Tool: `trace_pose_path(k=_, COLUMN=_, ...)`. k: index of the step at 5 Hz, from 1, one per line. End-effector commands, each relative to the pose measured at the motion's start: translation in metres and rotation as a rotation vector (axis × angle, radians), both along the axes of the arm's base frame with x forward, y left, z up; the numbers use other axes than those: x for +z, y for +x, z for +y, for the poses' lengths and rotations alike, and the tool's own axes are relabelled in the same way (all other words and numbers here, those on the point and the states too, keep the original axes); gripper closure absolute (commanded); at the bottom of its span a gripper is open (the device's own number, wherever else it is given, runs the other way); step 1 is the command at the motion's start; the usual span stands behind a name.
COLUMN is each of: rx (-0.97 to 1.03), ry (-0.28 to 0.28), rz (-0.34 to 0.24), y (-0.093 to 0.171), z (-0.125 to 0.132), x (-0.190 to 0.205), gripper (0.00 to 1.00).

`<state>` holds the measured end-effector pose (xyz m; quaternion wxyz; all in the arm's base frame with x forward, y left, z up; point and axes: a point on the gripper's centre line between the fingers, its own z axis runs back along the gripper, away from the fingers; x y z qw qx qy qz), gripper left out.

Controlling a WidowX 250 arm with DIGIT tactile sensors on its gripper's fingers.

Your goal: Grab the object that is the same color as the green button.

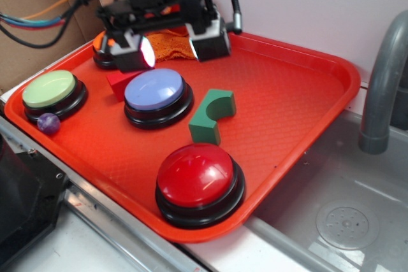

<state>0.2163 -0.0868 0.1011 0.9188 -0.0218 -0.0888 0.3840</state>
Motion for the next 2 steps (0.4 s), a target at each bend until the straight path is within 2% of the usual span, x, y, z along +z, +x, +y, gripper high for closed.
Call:
trace_pose_path(k=1, rx=0.051, ry=0.015, rz=0.023, y=0.014, z=0.004, x=-0.041, gripper=0.0)
trace_pose_path(k=2, rx=0.067, ry=-0.001, rz=0.048, y=0.015, z=0.002, x=-0.063, gripper=0.0)
